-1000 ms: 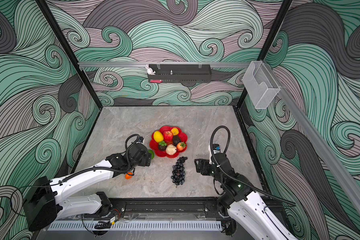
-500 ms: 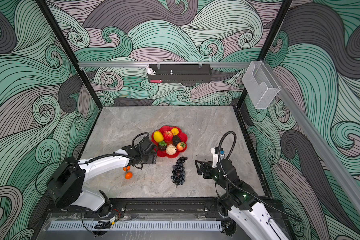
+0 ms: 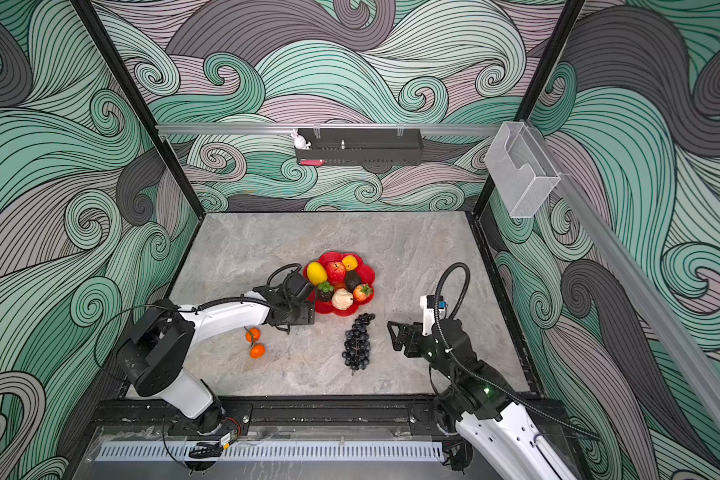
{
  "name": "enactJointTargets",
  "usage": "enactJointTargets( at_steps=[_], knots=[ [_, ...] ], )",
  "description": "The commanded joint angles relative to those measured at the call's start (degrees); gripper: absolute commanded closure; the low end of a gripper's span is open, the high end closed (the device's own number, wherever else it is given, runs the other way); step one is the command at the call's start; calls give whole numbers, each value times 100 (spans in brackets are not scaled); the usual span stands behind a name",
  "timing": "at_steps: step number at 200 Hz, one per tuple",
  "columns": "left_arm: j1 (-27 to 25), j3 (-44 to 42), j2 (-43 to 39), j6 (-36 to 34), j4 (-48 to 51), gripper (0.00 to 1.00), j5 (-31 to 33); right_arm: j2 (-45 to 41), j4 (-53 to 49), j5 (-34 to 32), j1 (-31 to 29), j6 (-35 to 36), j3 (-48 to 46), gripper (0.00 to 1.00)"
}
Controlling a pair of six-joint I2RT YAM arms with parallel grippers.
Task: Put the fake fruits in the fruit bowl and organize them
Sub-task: 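Open the right gripper and withdraw it while the left gripper lowers onto the lime, then close the left gripper on the green lime and lift it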
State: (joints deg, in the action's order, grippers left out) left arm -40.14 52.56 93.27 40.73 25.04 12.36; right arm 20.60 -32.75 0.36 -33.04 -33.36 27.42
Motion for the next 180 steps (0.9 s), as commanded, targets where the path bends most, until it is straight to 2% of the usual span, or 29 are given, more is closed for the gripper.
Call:
enactJointTargets(
  at_steps=[1,46,101,122,150,180],
  knots=[
    [67,209,155,93,-69,16,-82,28,146,78,-17,56,-78,12],
    [180,236,235,111,-51,28,-36,69,161,101,-11,49,-98,10],
    [252,129,91,75,18,37,135,147,188,117,-17,41,-121,9],
    [292,143,116,40,40,37,133,155,197,127,-13,23,-122,9],
    [312,226,214,18,78,29,126,155,214,148,-11,5,-116,9],
    [330,280,270,5,67,31,104,165,206,166,-13,-3,-138,9]
  ],
)
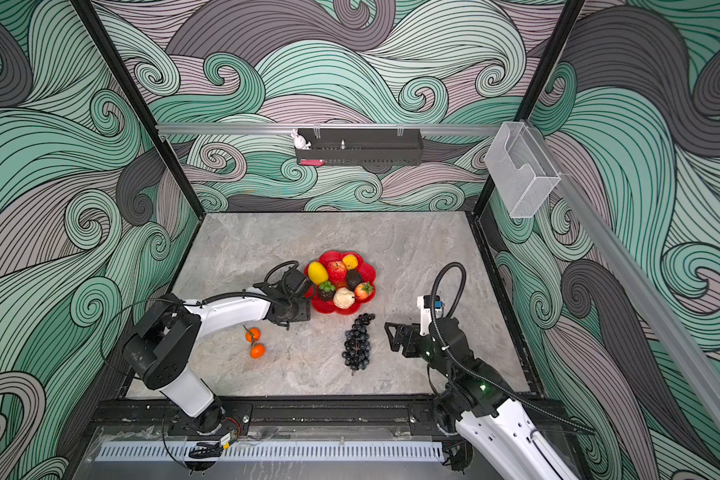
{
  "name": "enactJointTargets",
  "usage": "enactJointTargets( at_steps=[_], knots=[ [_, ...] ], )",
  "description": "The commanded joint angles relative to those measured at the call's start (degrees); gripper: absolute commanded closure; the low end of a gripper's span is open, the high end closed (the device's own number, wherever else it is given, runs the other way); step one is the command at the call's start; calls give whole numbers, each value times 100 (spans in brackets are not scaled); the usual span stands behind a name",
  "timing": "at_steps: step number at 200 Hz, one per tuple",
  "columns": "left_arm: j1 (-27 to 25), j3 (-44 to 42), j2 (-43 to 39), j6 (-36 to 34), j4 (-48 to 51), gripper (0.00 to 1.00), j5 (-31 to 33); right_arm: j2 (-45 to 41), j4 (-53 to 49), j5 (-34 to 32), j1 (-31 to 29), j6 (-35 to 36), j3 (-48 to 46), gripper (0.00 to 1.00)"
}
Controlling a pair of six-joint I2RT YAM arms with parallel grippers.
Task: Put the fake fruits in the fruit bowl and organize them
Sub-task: 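Close the left gripper on the green lime and lift it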
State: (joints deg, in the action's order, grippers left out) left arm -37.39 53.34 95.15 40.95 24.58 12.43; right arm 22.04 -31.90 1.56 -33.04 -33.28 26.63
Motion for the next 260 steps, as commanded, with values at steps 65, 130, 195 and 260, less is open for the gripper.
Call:
enactJointTargets(
  at_steps=[65,130,195,260],
  knots=[
    [73,183,55,-144,144,45,-29,72,98,79,-24,-30,-55,9],
    [106,-47,-186,-263,21,49,-30,155,74,151,-10,-168,-117,8],
    [135,-15,-93,-289,-6,43,-64,353,79,182,-13,-194,-29,8],
    [148,-130,-338,-355,-49,49,-57,454,31,151,-10,-274,50,8]
  ],
)
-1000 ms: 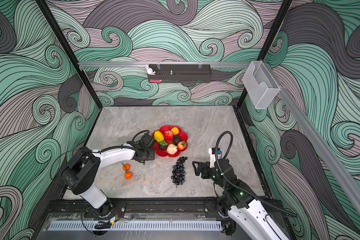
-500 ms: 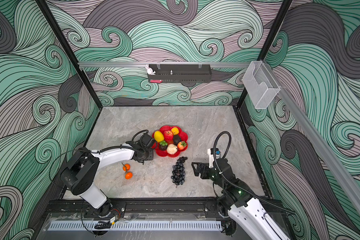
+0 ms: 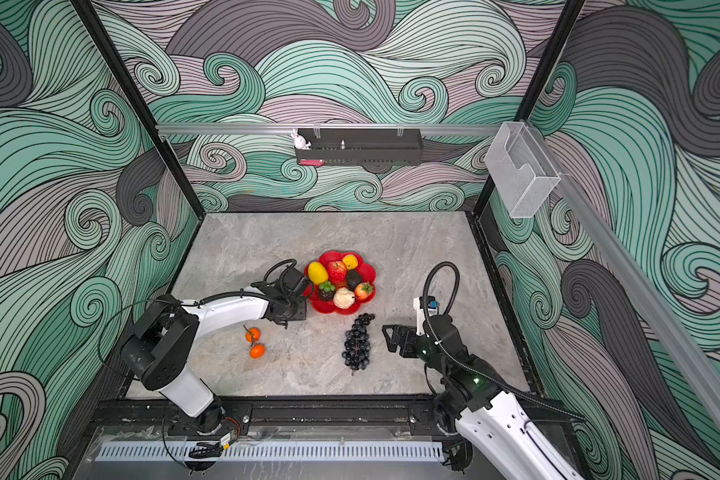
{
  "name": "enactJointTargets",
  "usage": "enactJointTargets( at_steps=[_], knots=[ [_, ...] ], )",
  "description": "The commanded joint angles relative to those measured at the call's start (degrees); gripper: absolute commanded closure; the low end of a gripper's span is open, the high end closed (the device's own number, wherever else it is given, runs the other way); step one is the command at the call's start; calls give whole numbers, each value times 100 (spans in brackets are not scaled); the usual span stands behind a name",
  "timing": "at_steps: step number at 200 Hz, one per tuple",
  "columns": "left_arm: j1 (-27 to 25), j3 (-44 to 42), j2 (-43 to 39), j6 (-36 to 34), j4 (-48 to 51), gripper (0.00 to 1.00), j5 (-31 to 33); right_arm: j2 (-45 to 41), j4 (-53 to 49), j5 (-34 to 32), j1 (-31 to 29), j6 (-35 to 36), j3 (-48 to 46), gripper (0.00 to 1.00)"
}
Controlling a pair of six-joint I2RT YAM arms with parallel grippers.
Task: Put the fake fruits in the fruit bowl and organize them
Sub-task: 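Close the left gripper on the green lime and lift it, then carry the lime toward the right gripper while the right gripper closes on it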
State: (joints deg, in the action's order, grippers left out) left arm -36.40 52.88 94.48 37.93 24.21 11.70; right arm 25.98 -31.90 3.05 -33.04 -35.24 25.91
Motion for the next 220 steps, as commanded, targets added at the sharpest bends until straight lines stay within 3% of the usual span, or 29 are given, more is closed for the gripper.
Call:
enactJointTargets(
  at_steps=[1,50,95,144,187,220],
  knots=[
    [52,-89,-276,-56,-12,50,16,63,28,3,-6,-78,119,8],
    [50,-360,-782,-170,-15,50,14,209,104,-32,-18,-162,173,8],
    [41,-948,-1774,-502,-285,51,-207,381,177,-70,-15,-346,159,8],
    [-19,-1535,-2818,-1313,-910,53,-1185,538,429,3,-24,-736,136,9],
    [-664,-2052,-3858,-2104,-1746,54,-1417,610,1005,490,-37,-1433,50,10],
    [-1260,-2098,-4027,-2802,-2114,53,-1239,662,1814,621,-274,-2032,-187,11]
  ],
)
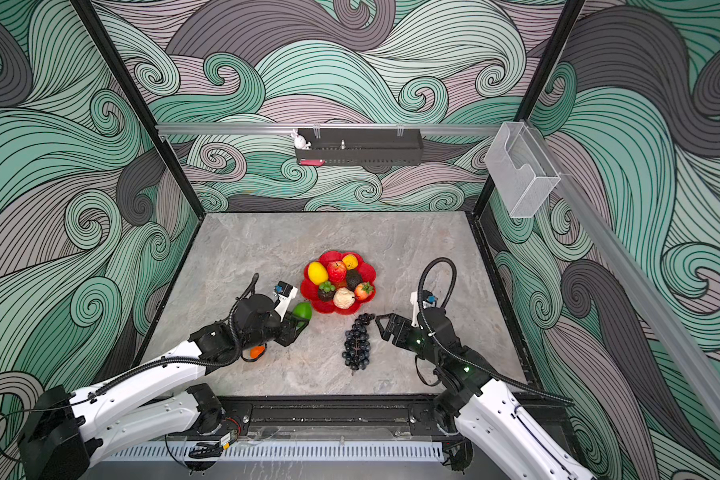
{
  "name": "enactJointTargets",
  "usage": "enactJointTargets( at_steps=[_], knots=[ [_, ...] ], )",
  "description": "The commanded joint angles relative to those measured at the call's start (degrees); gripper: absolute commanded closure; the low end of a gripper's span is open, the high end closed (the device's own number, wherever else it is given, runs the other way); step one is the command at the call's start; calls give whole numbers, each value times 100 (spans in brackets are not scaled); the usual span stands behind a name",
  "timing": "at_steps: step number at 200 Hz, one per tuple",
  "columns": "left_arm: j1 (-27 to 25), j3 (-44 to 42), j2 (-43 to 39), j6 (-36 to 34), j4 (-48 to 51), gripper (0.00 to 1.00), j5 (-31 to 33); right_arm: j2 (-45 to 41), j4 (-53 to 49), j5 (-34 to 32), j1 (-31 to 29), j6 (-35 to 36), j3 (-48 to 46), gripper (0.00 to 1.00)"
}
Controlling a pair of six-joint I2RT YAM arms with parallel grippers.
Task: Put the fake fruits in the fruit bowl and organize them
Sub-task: 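Carry the lime toward the right gripper while the right gripper closes on it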
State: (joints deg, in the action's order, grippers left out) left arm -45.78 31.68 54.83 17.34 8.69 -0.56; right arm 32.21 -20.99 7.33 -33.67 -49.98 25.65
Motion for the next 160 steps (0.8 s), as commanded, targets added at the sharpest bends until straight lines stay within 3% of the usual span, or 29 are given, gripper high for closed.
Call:
enactJointTargets(
  at_steps=[1,53,89,160],
  knots=[
    [-337,22,-61,-764,-575,53,-9,44,739,182,-228,-563,-163,11],
    [-867,62,265,-1623,-1247,54,29,550,1617,-175,-1294,-797,-11,12],
    [-1051,84,534,-1857,-1523,55,64,914,2038,-427,-1883,-690,94,12],
    [-1196,25,687,-1876,-1877,55,-54,1459,2428,-654,-2310,-566,295,13]
  ],
)
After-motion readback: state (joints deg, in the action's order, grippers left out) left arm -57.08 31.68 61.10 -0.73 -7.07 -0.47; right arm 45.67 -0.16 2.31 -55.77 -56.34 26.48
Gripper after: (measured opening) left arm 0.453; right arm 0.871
